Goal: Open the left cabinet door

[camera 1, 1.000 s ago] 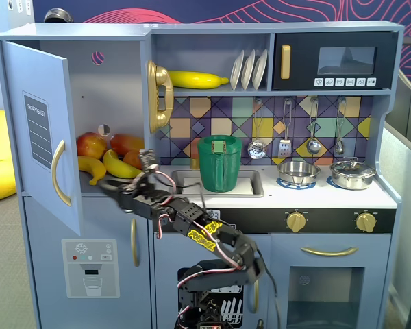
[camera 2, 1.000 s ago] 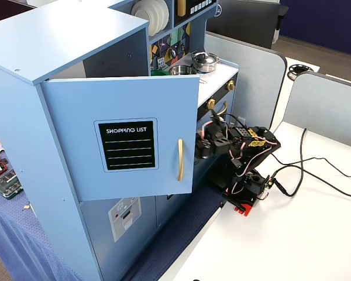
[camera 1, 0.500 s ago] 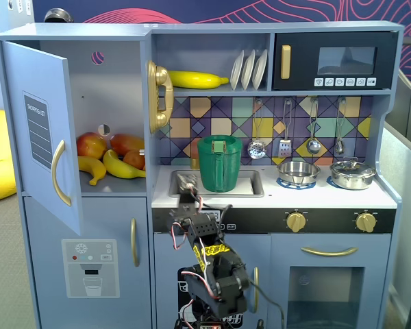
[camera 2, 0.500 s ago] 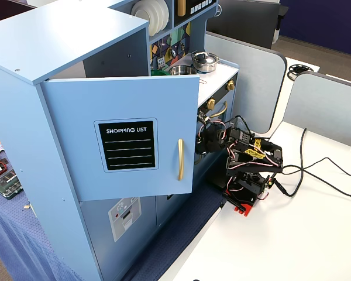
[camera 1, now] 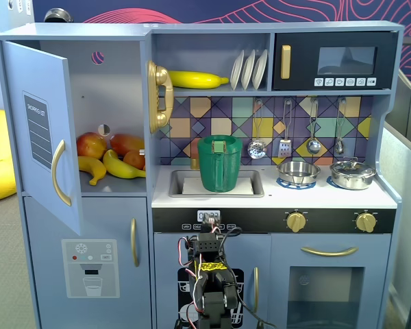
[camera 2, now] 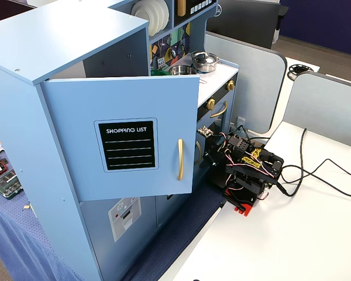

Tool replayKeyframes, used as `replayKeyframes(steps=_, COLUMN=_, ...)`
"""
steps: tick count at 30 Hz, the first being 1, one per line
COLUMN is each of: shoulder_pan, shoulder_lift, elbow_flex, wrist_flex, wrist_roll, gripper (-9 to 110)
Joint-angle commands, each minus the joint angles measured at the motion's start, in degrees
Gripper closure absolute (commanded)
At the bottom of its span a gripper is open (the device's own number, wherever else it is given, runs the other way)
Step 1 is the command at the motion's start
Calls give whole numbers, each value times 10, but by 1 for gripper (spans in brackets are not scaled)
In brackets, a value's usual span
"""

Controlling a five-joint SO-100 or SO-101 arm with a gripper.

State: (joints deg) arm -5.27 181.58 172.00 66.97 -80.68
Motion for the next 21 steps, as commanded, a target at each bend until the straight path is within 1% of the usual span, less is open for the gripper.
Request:
replayKeyframes(steps=1, shoulder_pan=28, shoulder_lift=4, elbow_flex=-4, wrist_flex=84, wrist_roll=-1, gripper=101)
replayKeyframes(steps=4, shoulder_pan=45, shoulder_lift=5, elbow_flex=-4, wrist_flex=139, wrist_roll=6, gripper=101)
replayKeyframes(steps=9, shoulder_pan=62, shoulder_lift=5, elbow_flex=-4, wrist_flex=203, wrist_roll=-30, gripper=101)
replayKeyframes(steps=15, shoulder_pan=74, shoulder_lift=5, elbow_flex=-4, wrist_flex=204, wrist_roll=-29, gripper=101)
replayKeyframes(steps=19, shoulder_pan=73, shoulder_lift=5, elbow_flex=-4, wrist_flex=208, wrist_roll=-64, gripper=100)
replayKeyframes(steps=21, shoulder_pan=73, shoulder_lift=5, elbow_flex=-4, wrist_flex=208, wrist_roll=-58, gripper=100)
